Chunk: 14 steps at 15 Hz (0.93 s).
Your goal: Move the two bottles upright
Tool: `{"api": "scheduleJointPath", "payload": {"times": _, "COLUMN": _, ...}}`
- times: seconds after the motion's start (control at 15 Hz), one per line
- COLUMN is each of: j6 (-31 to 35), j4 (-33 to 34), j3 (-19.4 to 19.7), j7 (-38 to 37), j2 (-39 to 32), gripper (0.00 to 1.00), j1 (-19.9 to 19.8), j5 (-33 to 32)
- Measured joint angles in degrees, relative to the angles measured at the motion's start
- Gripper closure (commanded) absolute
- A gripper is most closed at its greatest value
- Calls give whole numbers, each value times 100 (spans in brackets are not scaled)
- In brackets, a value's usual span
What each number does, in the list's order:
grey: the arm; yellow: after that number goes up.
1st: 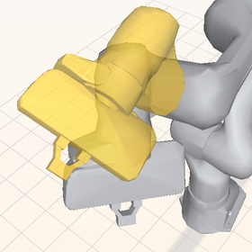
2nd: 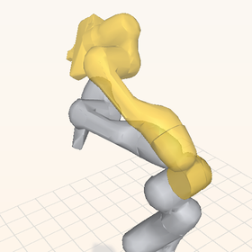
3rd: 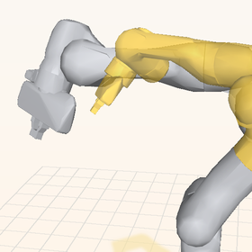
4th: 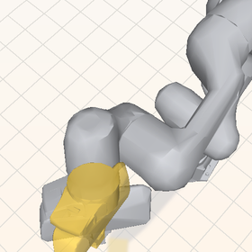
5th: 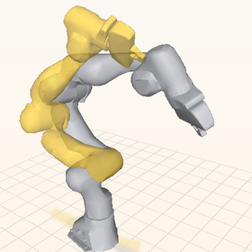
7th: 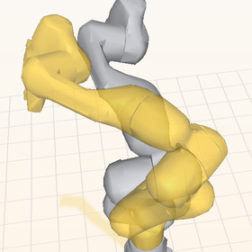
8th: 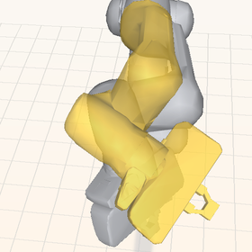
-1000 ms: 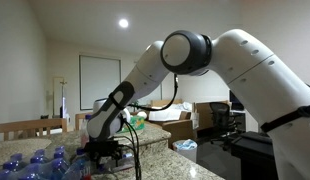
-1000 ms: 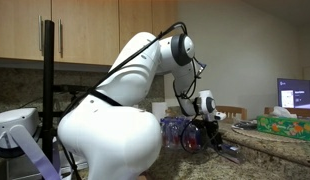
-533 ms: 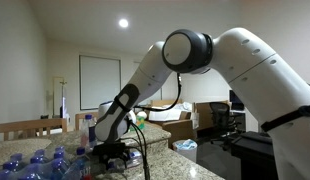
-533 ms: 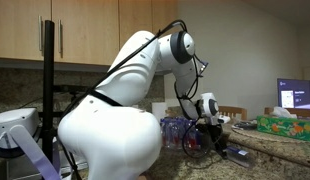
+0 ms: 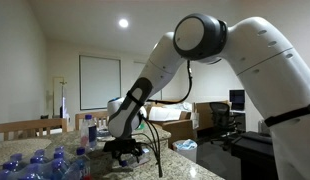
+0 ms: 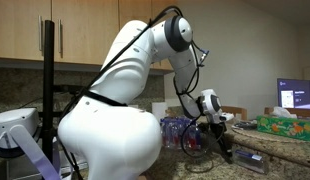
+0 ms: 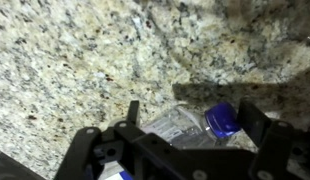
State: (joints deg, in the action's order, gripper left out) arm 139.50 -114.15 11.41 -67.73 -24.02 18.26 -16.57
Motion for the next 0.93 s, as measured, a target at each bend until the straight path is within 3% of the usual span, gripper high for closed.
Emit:
{"api": "scheduleJointPath", "payload": {"times": 0.53, "j6": 104, "j4": -624, "j3": -145, "j7": -746, "j2": 793, "gripper": 0, "j1": -204, "j5": -42}}
{"api": "scheduleJointPath", "payload": {"times": 0.93, "j6": 1292, "j4": -1112, "j3": -315, "j7": -799, "j2": 789, "gripper": 0, "j1": -627, "j5": 124}}
